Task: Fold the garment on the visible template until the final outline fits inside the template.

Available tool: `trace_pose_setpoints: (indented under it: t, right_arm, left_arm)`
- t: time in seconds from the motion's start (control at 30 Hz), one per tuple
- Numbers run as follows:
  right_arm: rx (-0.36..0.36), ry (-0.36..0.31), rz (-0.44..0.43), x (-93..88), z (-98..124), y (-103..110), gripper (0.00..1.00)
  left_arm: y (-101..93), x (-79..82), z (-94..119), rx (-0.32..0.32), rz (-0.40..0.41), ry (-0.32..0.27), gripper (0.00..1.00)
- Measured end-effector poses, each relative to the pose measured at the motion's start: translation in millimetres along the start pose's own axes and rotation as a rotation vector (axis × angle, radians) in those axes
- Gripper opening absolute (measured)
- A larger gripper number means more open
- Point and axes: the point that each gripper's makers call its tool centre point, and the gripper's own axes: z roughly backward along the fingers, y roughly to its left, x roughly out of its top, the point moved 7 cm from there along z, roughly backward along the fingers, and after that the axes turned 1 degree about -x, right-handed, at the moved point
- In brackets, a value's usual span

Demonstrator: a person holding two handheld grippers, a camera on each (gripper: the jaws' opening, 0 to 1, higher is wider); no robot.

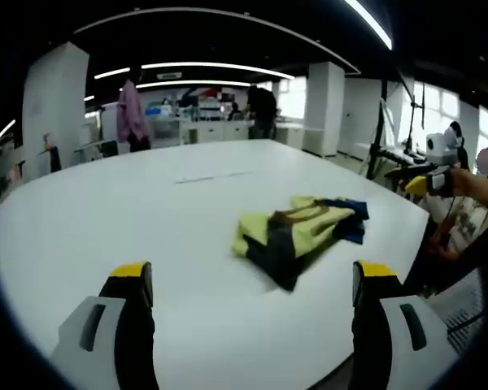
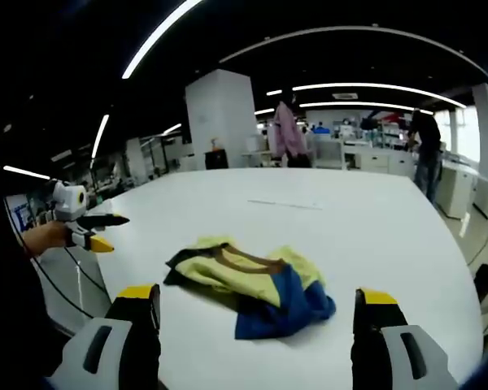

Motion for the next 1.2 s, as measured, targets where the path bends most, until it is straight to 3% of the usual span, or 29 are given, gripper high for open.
trace_pose_setpoints:
  t: [1.2]
  right_arm:
    - [0.001, -0.036, 0.005, 7.2, 9, -3, 0.96]
  left_arm:
    - [-6.9, 9.2, -1, -0.024, -0.025, -0.011, 0.99]
